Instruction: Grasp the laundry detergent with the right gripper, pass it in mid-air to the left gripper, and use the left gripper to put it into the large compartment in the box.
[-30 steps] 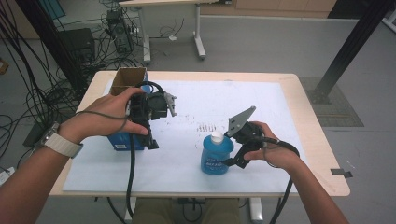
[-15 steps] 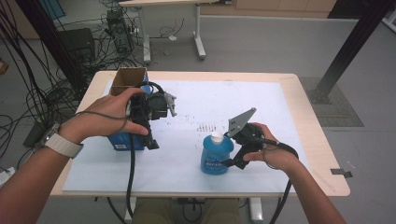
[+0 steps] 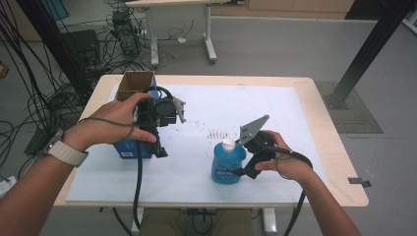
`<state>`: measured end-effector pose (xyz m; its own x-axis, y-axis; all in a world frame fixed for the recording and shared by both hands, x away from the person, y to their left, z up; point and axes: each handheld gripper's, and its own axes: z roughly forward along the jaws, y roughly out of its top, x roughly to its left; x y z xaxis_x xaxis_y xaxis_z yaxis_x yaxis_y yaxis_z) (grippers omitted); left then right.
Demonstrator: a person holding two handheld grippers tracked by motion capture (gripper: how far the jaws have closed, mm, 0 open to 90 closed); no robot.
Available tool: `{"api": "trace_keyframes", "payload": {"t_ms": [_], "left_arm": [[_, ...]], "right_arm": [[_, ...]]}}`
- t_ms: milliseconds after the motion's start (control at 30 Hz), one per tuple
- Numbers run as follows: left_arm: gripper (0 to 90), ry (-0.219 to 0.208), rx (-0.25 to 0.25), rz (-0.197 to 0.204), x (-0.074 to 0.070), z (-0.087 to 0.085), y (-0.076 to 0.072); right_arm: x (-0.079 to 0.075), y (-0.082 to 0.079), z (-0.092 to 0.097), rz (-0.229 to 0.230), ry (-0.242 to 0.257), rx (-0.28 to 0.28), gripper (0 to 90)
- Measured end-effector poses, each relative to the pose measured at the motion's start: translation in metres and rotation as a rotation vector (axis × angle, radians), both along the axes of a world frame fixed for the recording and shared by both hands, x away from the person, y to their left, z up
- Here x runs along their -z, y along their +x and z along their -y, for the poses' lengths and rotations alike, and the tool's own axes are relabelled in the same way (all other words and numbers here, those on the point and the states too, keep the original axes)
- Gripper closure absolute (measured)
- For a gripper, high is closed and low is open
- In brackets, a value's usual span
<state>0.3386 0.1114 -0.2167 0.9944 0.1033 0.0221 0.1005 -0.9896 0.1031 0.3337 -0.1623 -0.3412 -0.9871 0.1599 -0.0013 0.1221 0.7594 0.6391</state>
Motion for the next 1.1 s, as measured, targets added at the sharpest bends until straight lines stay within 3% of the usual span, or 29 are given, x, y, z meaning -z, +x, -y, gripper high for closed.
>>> {"api": "trace_keyframes", "payload": {"t_ms": [1100], "left_arm": [[7.5,-0.007,-0.006,-0.001,0.0013,-0.0017,0.0012]], "right_arm": [[0.0049,0.0003,-0.0002,-0.005,0.024,0.005,5.2]]}}
